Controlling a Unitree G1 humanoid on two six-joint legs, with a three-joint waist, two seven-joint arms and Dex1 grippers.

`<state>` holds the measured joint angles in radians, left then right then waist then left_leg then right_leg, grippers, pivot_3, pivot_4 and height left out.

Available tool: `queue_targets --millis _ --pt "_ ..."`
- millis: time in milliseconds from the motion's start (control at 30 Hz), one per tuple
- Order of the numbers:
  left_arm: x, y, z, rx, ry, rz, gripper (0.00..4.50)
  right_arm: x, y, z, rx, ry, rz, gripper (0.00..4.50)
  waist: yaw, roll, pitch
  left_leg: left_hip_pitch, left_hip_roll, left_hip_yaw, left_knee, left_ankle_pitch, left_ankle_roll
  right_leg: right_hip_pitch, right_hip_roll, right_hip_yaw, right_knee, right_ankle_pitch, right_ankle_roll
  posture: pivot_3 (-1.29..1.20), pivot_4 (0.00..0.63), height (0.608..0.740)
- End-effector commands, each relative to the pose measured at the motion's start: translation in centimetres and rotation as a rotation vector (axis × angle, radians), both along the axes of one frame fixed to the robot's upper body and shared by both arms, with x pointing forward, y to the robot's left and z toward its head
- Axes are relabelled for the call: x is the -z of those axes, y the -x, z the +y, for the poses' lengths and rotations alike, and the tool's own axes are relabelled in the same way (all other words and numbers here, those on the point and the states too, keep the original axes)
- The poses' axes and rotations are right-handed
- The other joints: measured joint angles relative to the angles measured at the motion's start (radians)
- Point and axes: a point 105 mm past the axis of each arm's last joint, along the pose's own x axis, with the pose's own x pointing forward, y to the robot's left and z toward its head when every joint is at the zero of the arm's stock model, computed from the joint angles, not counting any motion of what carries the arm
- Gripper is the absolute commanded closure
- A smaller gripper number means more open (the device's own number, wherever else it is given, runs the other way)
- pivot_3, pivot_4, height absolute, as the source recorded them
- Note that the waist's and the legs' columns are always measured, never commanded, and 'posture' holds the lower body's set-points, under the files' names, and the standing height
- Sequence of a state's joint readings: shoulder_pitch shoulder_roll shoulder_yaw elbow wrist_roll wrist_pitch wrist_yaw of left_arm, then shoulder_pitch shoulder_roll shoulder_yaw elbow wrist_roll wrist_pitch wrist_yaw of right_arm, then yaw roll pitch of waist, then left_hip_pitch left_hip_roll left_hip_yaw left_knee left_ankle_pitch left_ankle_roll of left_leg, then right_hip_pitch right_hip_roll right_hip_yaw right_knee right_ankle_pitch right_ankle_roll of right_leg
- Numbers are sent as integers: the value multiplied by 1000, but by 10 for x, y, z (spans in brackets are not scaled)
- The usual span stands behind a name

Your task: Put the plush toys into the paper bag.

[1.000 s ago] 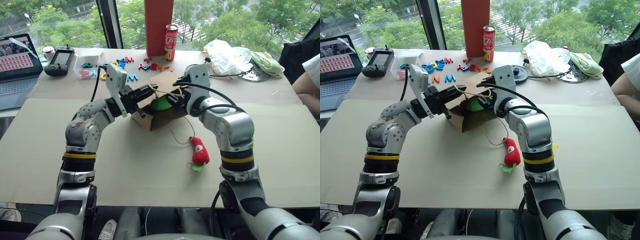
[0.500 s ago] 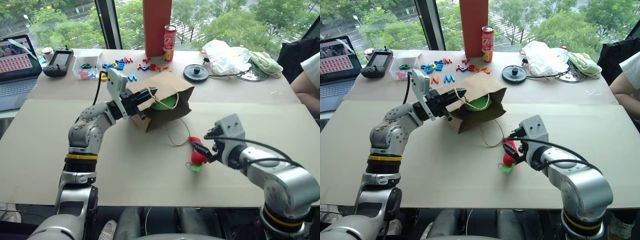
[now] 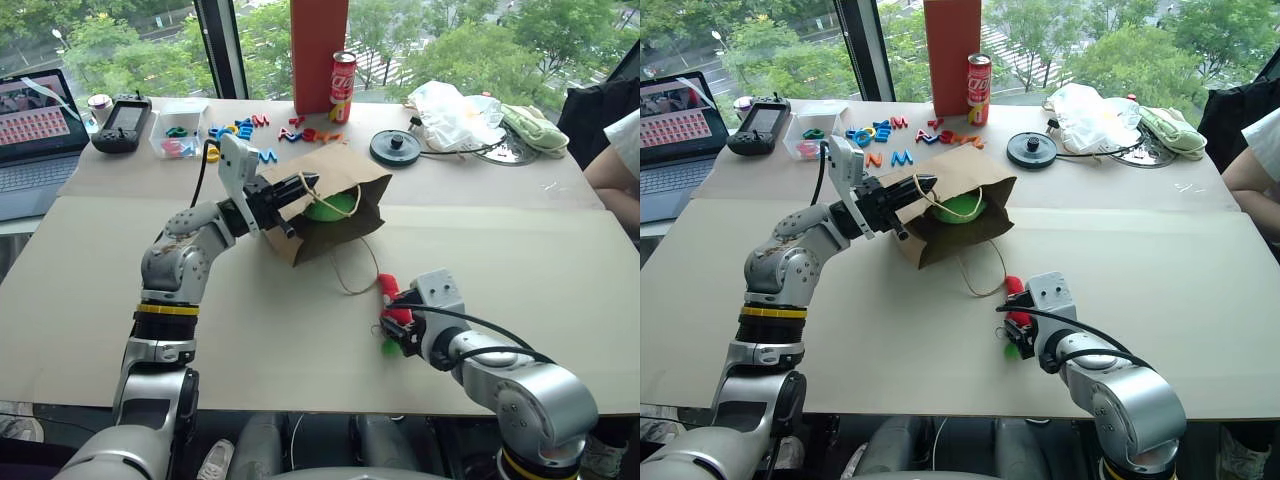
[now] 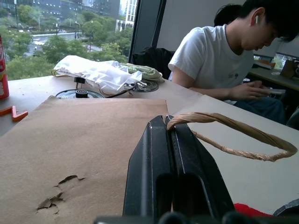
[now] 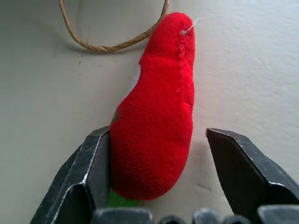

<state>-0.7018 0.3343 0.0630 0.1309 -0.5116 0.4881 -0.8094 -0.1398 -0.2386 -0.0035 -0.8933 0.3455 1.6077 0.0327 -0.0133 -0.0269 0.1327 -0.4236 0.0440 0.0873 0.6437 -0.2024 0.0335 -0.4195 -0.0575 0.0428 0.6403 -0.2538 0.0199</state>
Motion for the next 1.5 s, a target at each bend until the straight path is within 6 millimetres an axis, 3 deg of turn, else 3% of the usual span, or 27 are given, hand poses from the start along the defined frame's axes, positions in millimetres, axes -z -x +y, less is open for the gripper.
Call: queue_targets --millis 33,233,433,533,633,833,1233,1333,1500 --pt "-18 0 2 -4 3 -66 4422 -3 1 2 -13 -1 -13 2512 0 0 0 0 0 0 0 0 0 0 0 0 0 0 0 0 150 739" --pt "-19 -1 4 -14 3 -70 4422 -6 1 0 -16 -18 -19 4433 -1 0 0 0 0 0 0 0 0 0 0 0 0 0 0 0 150 739" --pt "-19 -2 3 -17 5 -74 4422 -42 -19 -42 39 54 -129 4433 0 0 0 0 -1 0 0 0 0 0 0 0 0 0 0 0 150 739" --pt "-20 -2 3 -20 5 -76 4422 -62 -29 -41 7 35 -186 4433 -3 0 0 0 0 0 0 0 0 0 0 0 0 0 0 0 150 739" --pt "-21 -2 3 -20 6 -78 4422 -77 -31 -9 -161 -45 -220 4433 -7 0 0 0 1 -1 -1 0 0 -1 2 0 0 0 0 0 150 739" --pt "-23 -1 0 -12 12 -80 4422 -72 -40 33 -342 -13 -189 4433 -4 0 0 -1 0 -2 -1 0 0 -1 1 0 0 0 0 0 150 739" --pt "-22 2 -7 16 9 -78 4422 -84 -108 82 -388 -52 -296 4433 -3 0 0 -1 0 -1 0 0 0 -1 1 0 1 0 0 0 150 739" --pt "-21 4 -10 30 7 -78 4422 -88 -135 101 -349 -111 -319 4433 -8 0 0 -1 0 -1 -1 0 0 -1 1 0 1 0 -1 0 150 739" --pt "-22 4 -10 27 4 -84 4422 -98 -153 129 -296 -287 -322 4433 -9 0 0 -1 1 -1 -1 0 0 -2 1 0 5 0 -1 0 150 739"
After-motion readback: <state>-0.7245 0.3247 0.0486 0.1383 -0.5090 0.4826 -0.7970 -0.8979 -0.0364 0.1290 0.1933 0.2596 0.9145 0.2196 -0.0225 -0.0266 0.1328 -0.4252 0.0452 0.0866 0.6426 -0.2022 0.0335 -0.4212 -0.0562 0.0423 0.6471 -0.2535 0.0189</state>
